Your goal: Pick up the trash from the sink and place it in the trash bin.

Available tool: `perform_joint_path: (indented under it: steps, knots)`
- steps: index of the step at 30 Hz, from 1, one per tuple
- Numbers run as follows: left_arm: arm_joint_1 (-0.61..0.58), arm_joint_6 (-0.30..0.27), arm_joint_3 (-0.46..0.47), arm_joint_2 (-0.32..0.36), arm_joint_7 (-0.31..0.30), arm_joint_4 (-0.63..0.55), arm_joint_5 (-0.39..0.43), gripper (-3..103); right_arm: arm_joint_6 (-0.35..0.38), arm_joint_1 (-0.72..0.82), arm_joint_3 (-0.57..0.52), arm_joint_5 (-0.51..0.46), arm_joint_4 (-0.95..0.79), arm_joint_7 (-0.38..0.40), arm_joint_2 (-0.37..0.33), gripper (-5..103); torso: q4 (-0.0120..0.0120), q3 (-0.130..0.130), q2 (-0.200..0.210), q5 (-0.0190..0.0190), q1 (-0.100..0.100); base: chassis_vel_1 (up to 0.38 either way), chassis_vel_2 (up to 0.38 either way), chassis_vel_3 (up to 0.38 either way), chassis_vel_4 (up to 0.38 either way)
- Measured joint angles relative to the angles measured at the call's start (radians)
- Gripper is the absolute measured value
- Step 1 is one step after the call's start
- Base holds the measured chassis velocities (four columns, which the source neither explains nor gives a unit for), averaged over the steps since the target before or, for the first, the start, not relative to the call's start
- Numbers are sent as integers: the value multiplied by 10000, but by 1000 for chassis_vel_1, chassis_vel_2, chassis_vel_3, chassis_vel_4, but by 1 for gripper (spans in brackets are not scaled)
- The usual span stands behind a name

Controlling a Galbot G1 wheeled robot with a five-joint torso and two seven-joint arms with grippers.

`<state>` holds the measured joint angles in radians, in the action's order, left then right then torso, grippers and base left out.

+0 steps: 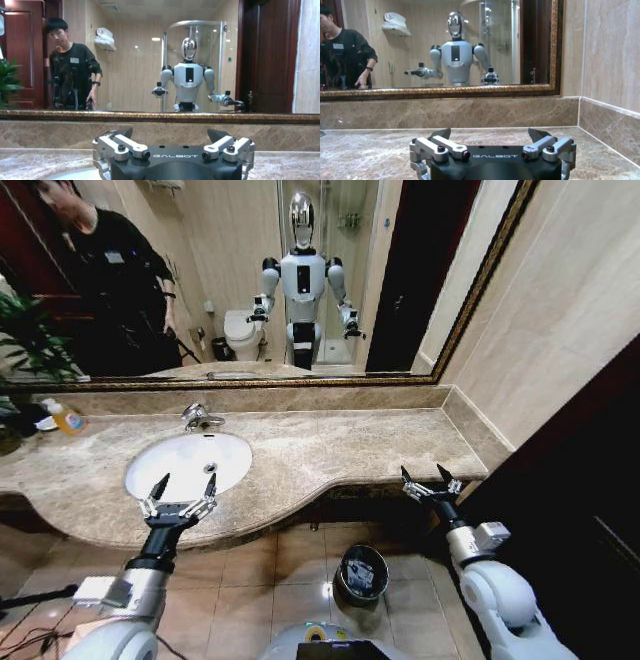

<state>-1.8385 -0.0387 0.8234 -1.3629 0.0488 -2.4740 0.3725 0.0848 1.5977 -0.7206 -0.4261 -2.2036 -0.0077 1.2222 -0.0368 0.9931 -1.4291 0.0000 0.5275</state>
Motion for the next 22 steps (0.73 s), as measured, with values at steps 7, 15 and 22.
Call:
perform_joint_path:
  steps: [7,15,22]
  knots:
    - [0,0,0,0,0,0,0,100,-3,0,1,-1,0,0,0,100,0,0,0,0,0,0,0,0,0]
    - [0,0,0,0,0,0,0,100,-4,-1,1,-1,0,0,0,100,0,0,0,0,0,0,0,0,0]
    - [0,0,0,0,0,0,0,100,-4,0,1,-1,0,0,0,100,0,0,0,0,0,0,0,0,0]
